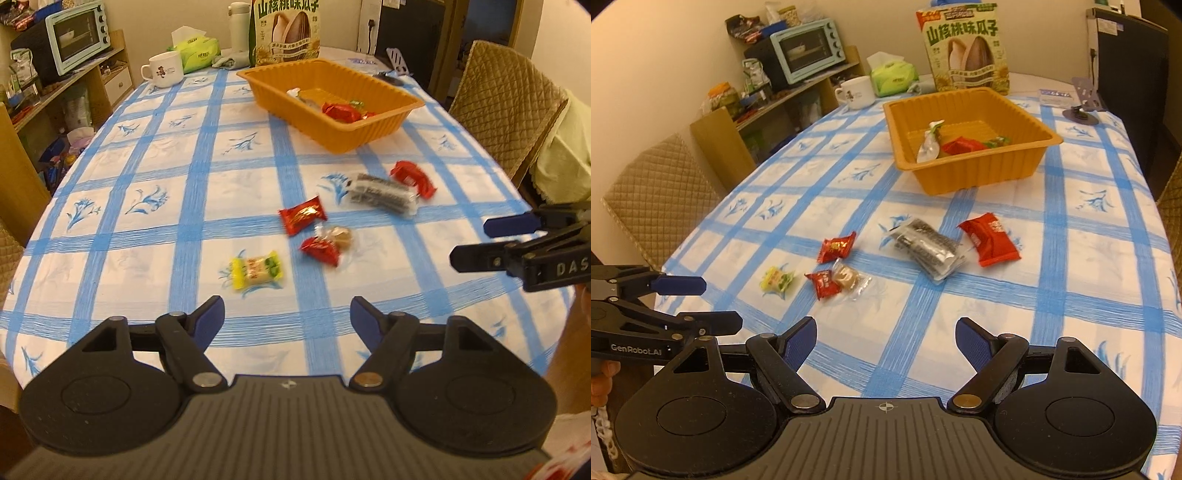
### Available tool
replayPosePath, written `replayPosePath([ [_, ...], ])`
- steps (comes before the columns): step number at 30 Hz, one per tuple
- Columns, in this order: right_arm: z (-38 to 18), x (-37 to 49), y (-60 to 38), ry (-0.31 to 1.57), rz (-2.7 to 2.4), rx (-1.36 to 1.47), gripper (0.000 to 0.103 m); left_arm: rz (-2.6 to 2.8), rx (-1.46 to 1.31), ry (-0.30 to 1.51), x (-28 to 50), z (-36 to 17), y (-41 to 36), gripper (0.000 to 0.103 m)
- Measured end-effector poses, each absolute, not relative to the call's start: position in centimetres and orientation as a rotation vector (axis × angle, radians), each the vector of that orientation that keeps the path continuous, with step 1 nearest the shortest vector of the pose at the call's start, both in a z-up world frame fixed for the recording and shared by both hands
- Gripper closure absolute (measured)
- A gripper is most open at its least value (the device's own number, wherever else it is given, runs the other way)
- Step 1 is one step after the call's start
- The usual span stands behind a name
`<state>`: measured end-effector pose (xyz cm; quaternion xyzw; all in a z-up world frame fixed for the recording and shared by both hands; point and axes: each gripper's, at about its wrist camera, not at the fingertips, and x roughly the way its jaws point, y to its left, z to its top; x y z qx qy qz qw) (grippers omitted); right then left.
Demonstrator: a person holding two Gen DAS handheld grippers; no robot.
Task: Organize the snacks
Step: 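Grasp the yellow-green candy with the left tool while the right grasps the black-striped clear packet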
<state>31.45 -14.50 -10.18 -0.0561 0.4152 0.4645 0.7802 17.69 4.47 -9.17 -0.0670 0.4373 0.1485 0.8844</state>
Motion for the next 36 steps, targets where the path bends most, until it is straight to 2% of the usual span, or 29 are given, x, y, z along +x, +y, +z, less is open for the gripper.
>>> replayPosePath([
  [30,-12.2,33.7,-13.0,0.970,0.879,-0.100,0.022,0.242,0.026,0.996,23.3,-14.3,9.5,0.040],
  [34,-12.3,33.9,-12.8,0.976,0.867,-0.097,0.022,0.213,0.008,0.996,23.9,-14.3,9.9,0.048],
  [36,-12.3,34.0,-12.7,0.978,0.863,-0.096,0.022,0.198,-0.008,0.997,24.1,-14.2,10.1,0.056],
])
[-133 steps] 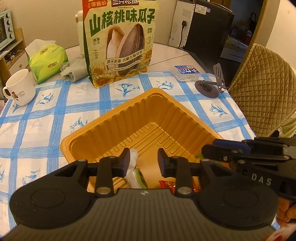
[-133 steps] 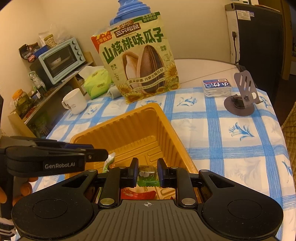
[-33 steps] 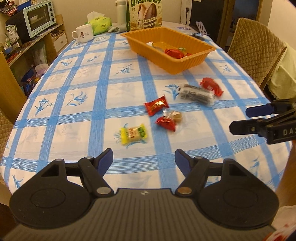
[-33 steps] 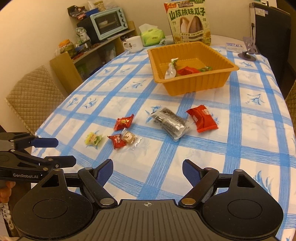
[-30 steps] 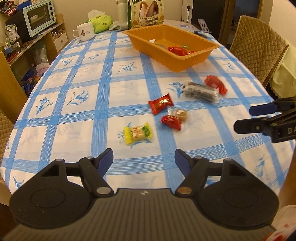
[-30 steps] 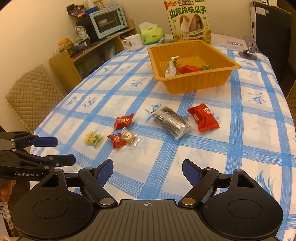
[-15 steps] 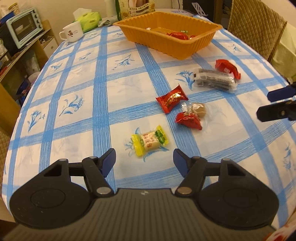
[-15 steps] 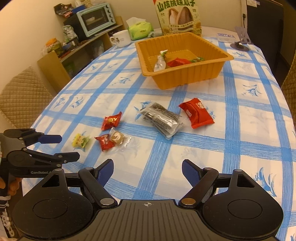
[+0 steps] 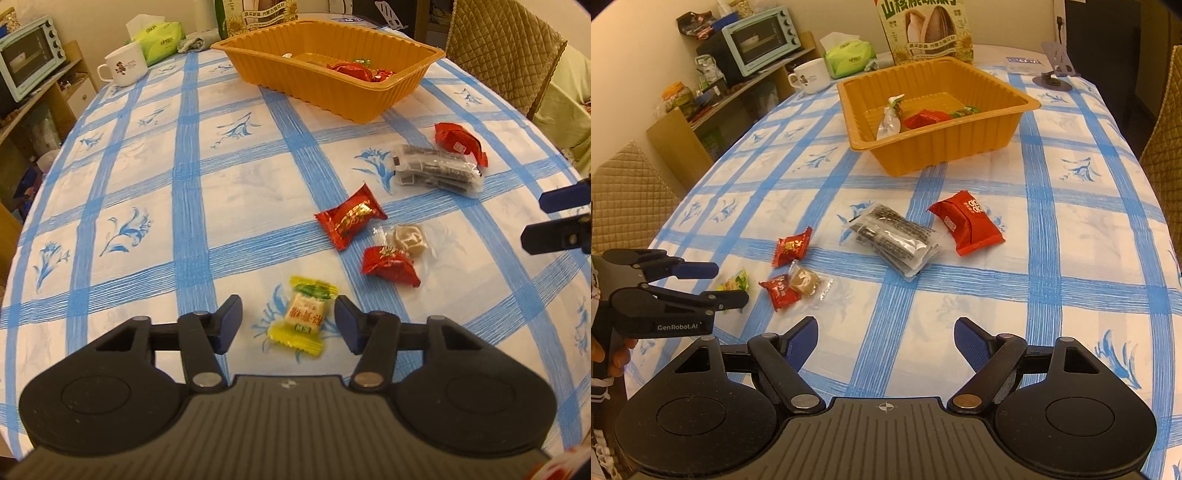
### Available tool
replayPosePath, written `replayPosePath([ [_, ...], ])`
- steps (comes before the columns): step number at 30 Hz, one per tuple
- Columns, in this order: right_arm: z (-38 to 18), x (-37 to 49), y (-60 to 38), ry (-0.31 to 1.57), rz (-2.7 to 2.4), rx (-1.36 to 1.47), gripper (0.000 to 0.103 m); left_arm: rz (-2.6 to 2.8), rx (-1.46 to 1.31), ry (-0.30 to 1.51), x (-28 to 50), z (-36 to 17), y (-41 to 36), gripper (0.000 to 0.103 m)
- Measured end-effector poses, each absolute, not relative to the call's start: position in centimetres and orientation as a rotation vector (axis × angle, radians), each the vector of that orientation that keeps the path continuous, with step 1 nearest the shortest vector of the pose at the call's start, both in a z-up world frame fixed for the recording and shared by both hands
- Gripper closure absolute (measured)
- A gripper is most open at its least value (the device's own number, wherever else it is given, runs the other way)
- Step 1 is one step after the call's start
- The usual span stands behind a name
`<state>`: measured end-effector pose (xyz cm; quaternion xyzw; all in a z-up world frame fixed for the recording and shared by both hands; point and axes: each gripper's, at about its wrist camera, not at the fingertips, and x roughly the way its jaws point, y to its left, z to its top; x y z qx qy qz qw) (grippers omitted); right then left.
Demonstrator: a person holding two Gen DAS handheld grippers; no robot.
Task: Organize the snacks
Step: 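Grasp the yellow-green candy with the left tool while the right grasps the black-striped clear packet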
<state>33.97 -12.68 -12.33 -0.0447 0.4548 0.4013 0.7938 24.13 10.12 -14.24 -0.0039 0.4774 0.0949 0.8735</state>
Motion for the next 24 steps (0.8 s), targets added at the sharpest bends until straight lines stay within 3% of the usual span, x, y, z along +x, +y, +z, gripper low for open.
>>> replayPosePath([
  [7,-12.3,34.2,-12.1,0.964,0.862,-0.108,0.022,0.141,-0.059,0.997,24.2,-14.2,10.3,0.084],
  [11,-12.1,35.1,-11.5,0.927,0.885,-0.128,0.023,0.168,-0.082,1.001,23.9,-14.1,10.9,0.085],
  [19,-12.0,37.6,-9.5,0.815,1.000,-0.227,0.038,0.280,-0.165,0.983,21.8,-13.0,14.2,0.085],
  [24,-12.7,38.7,-7.3,0.787,1.087,-0.341,0.039,0.348,-0.204,0.978,20.4,-12.6,15.7,0.085],
])
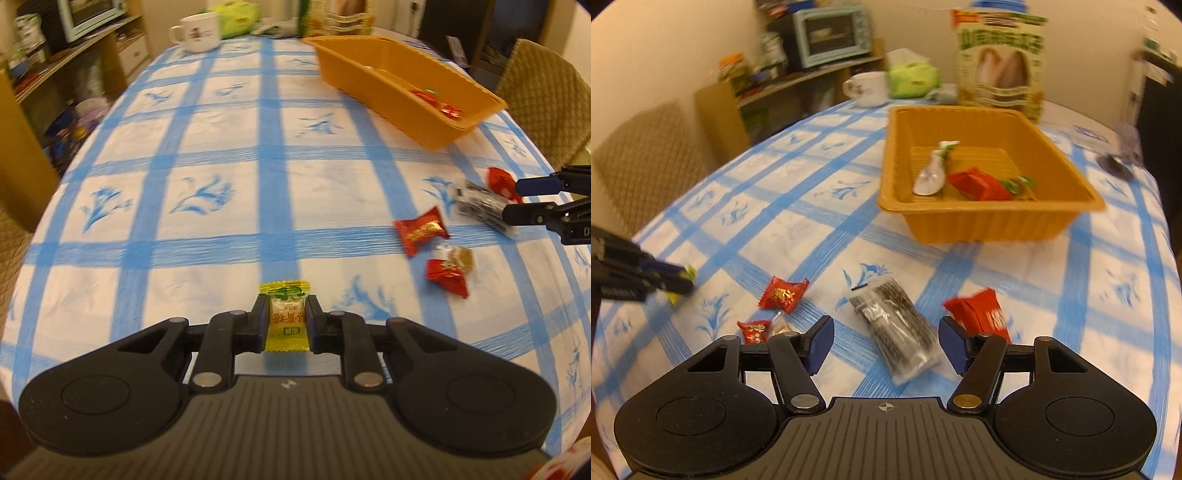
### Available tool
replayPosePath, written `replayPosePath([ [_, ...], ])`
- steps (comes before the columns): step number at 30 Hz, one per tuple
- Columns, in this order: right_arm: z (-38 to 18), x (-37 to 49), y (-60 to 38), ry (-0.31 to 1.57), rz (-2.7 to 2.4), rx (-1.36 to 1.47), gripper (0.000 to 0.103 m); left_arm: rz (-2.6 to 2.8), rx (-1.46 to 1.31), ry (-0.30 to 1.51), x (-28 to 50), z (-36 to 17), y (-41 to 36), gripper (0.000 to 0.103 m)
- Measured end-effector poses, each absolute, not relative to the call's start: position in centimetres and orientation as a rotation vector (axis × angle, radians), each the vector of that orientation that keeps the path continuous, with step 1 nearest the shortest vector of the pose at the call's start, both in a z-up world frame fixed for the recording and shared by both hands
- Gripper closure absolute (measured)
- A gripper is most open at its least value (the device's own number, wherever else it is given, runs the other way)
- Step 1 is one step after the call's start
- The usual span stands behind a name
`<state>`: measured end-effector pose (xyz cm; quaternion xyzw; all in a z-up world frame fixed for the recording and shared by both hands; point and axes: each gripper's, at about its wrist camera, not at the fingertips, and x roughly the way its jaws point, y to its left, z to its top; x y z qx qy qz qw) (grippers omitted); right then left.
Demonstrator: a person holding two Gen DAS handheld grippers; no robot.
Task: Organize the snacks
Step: 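Grasp the yellow-green candy with the left tool while the right grasps the black-striped clear packet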
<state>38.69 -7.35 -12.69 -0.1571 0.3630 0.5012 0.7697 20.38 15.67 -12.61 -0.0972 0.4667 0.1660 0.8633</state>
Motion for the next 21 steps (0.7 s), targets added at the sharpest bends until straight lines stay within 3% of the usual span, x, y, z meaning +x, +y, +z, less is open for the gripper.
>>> replayPosePath([
  [14,-15.0,39.7,-4.4,0.776,1.168,-0.567,0.051,0.393,-0.239,0.966,18.8,-12.1,16.4,0.085],
  [18,-15.0,39.4,-4.5,0.793,1.152,-0.549,0.063,0.381,-0.240,0.961,19.2,-11.8,16.2,0.085],
  [21,-14.9,38.8,-4.7,0.801,1.139,-0.538,0.065,0.366,-0.233,0.961,19.7,-11.6,15.8,0.085],
])
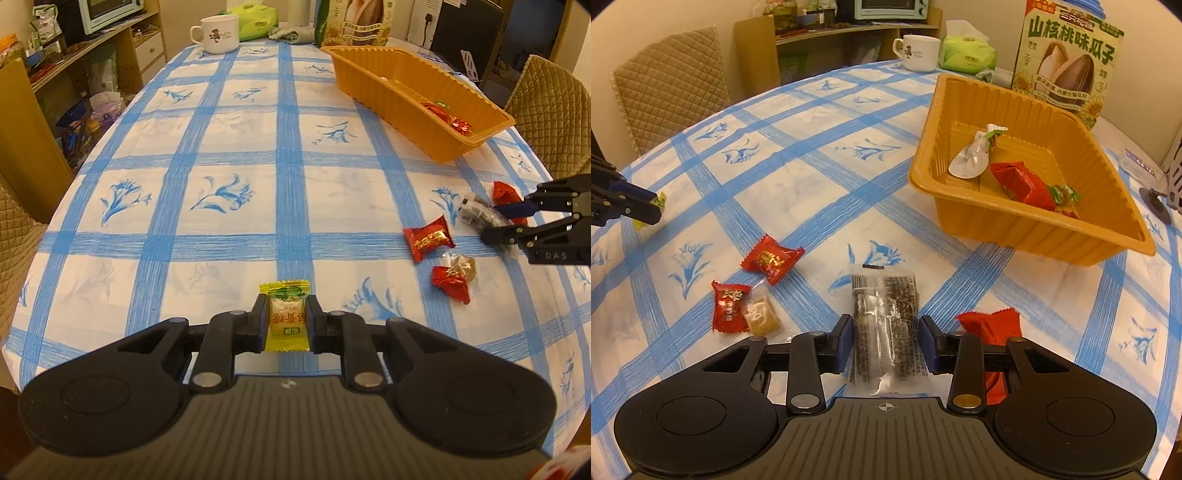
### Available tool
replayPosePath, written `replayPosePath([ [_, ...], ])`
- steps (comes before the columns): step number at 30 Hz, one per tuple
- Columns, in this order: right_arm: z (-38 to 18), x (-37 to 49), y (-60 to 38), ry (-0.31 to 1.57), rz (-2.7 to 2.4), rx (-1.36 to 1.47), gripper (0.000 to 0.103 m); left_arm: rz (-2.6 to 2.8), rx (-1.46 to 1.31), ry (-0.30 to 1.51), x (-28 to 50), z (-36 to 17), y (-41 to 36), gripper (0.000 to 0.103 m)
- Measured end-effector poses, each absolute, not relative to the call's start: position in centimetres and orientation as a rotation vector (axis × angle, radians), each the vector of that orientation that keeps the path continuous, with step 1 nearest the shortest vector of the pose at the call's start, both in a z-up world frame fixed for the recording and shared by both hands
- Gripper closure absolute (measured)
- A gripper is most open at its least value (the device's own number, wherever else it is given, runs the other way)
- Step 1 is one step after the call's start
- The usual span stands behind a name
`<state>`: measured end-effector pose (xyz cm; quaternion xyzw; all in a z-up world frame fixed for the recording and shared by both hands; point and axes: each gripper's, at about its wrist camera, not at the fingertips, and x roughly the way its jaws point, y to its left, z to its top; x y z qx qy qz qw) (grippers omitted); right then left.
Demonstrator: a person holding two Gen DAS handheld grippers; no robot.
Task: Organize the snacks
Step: 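Grasp the yellow-green candy with the left tool while the right grasps the black-striped clear packet, then carry the yellow candy and black-striped packet over the orange tray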
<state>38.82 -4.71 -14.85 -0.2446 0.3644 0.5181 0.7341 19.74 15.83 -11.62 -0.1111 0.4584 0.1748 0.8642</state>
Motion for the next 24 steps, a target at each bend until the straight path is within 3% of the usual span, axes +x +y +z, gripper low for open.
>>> replayPosePath([
  [13,-10.8,38.5,-9.0,0.897,1.055,-0.249,0.067,0.268,-0.215,0.903,23.8,-8.9,14.5,0.085],
  [24,-5.9,42.4,-10.7,0.817,0.979,-0.065,0.067,0.149,-0.196,0.818,30.6,-5.7,13.1,0.085],
])
